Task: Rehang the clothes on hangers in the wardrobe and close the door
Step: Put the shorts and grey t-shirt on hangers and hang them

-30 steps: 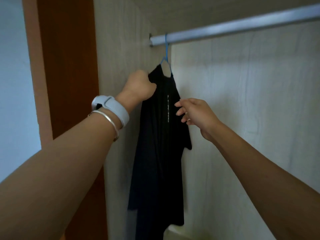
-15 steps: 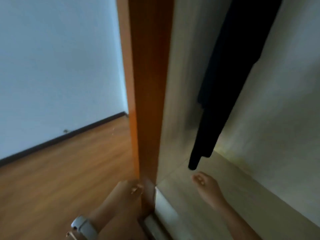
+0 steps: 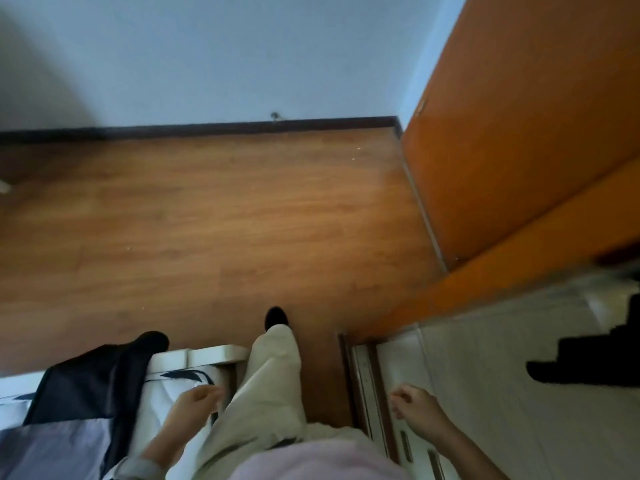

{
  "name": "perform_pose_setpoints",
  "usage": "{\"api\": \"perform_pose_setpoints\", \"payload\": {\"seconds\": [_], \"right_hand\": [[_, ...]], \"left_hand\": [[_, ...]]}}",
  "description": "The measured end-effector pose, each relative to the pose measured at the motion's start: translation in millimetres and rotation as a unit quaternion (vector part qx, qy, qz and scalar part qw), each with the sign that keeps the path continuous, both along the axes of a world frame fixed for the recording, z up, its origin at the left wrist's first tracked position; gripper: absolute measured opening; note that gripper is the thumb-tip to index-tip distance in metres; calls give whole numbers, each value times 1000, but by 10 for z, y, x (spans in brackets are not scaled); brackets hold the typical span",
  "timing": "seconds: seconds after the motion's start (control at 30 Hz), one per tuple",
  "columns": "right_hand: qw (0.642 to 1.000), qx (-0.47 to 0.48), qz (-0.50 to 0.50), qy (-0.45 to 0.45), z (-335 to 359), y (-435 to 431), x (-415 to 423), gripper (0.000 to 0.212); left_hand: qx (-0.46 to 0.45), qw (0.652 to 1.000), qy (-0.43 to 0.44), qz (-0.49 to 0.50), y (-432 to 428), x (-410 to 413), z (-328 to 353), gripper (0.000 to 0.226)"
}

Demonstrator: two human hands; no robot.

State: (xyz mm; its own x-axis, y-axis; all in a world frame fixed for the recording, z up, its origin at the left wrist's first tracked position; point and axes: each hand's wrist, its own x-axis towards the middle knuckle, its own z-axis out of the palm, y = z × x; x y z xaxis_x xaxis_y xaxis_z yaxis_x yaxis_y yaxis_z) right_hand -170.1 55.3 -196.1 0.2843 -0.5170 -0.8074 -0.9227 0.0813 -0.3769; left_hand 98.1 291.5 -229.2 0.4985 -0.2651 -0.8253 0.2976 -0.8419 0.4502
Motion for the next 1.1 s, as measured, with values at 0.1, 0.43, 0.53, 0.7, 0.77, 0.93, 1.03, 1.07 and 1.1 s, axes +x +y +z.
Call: {"api": "perform_pose_setpoints", "payload": {"seconds": [0.1,0.43,0.53,0.7,0.77,0.93,1.03,1.07,1.1], "right_hand": [[998,15,26,49,-168,-261,382,25],[999,-6,29,31,-23,-1473,2424,17],[997,-5,73,28,-40,-1814,2999,26],[986,-13,148,75,-176,-2370,3934,32],[984,-4,161,81,-218,-2636,4329,33],[947,-2,303,107,-188,-3274,5483,17],[915,-22,388,109,-149,-3463,6266,15],[906,-30,404,122,-141,-3467,6537,13],[897,-29,419,137,-150,-3444,6803,13]], "left_hand": [[19,993,65,100,-111,419,-148,19],[10,987,34,158,-880,1846,59,13],[-11,977,30,209,-1044,2116,31,16],[19,946,73,316,-1203,2455,-154,16],[33,924,93,368,-1285,2635,-200,14],[33,854,120,505,-1591,3063,-56,18],[0,804,42,593,-1693,3460,89,15],[-6,796,25,605,-1688,3576,169,15],[-10,786,18,617,-1667,3645,234,14]]}}
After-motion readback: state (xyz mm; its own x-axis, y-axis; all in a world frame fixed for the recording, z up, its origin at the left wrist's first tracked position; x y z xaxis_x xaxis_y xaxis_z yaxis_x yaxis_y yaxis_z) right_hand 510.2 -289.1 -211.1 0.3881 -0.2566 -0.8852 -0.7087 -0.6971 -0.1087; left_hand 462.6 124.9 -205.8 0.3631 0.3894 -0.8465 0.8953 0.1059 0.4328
